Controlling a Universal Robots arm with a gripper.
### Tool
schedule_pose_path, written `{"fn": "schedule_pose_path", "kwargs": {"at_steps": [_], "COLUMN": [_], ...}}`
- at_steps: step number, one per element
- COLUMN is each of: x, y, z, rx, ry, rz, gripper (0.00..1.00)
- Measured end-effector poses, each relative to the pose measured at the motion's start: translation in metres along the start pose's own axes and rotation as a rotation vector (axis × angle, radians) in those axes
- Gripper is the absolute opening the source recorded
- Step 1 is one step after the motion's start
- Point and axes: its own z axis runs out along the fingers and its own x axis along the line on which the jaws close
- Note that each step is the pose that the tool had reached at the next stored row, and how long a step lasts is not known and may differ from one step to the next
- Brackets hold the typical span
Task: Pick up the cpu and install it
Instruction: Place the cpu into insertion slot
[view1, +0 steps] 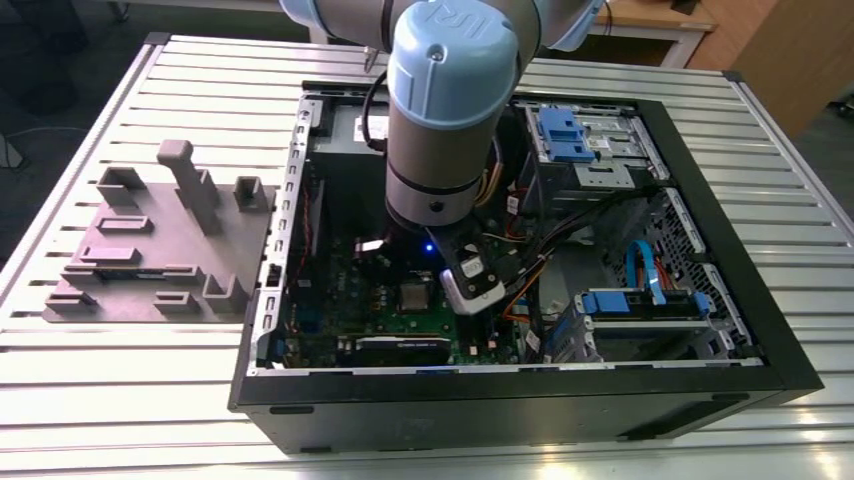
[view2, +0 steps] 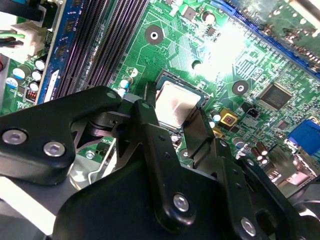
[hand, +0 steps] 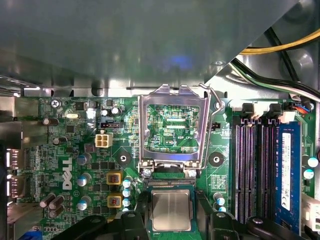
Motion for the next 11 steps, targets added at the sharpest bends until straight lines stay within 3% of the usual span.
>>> {"fn": "schedule_pose_path", "kwargs": {"at_steps": [7, 11], "x": [-0.0002, -0.0005], "y": [0.0002, 0.0001], "z": [-0.0015, -0.0059], "rx": [-0.0011, -0.0004], "ry": [0.0007, 0.0053], "rz": [0.000, 0.000], "gripper": [0.45, 0.45]}}
